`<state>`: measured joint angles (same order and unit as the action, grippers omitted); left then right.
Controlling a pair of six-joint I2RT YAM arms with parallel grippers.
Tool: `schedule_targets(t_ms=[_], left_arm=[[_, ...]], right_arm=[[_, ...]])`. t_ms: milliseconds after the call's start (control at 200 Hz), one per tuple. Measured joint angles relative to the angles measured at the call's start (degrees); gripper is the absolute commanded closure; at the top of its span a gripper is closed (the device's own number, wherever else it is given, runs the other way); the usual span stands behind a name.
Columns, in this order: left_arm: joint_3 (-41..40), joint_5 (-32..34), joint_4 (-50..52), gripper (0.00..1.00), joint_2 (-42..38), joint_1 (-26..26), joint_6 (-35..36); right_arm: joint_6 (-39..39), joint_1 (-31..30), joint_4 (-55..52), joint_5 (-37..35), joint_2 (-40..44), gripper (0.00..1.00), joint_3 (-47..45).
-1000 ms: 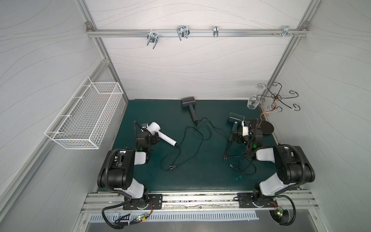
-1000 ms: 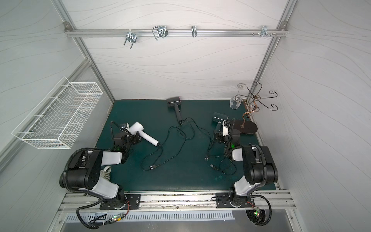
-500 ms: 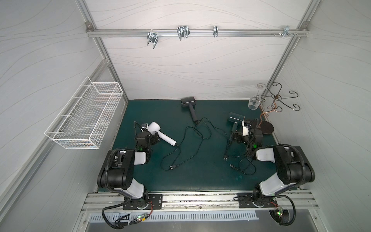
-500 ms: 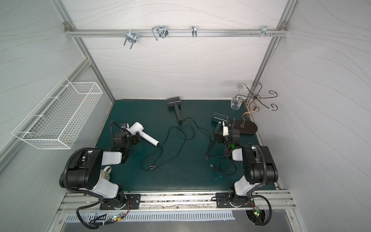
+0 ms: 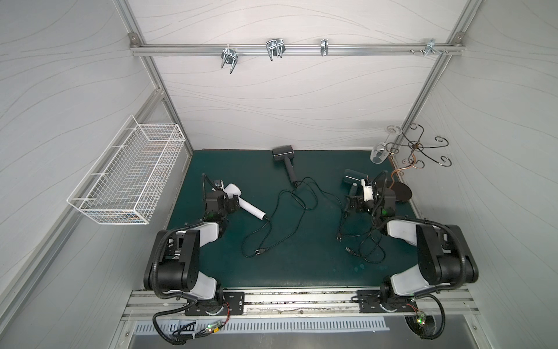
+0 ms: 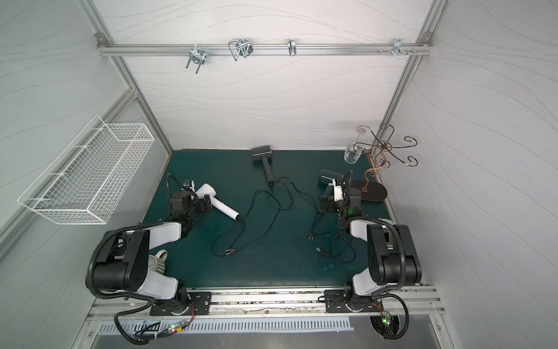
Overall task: Wrap the cord around the hair dryer
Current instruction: Pick up the hair dryer from the center of the board.
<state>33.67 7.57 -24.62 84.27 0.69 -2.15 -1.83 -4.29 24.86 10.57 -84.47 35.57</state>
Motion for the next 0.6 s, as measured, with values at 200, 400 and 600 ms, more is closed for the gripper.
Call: schedule_targets(t_ms=[200, 400, 600], left_arm=[[6.6, -2.0, 11.9, 0.02, -4.6, 0.0, -3.1], [10.8, -6.3, 24.7, 0.02, -5.8, -1.8, -5.6], [15.5, -11.1, 34.4, 0.02, -6.1, -5.5, -7.5]], right_arm=[[3.2, -2.4, -15.8, -1.6, 5.8, 0.01, 11.3], [7.9, -4.3, -31.1, -0.8, 4.2, 0.01, 17.9], [15.6, -6.4, -44.5, -3.1, -3.9, 0.01, 26.9]])
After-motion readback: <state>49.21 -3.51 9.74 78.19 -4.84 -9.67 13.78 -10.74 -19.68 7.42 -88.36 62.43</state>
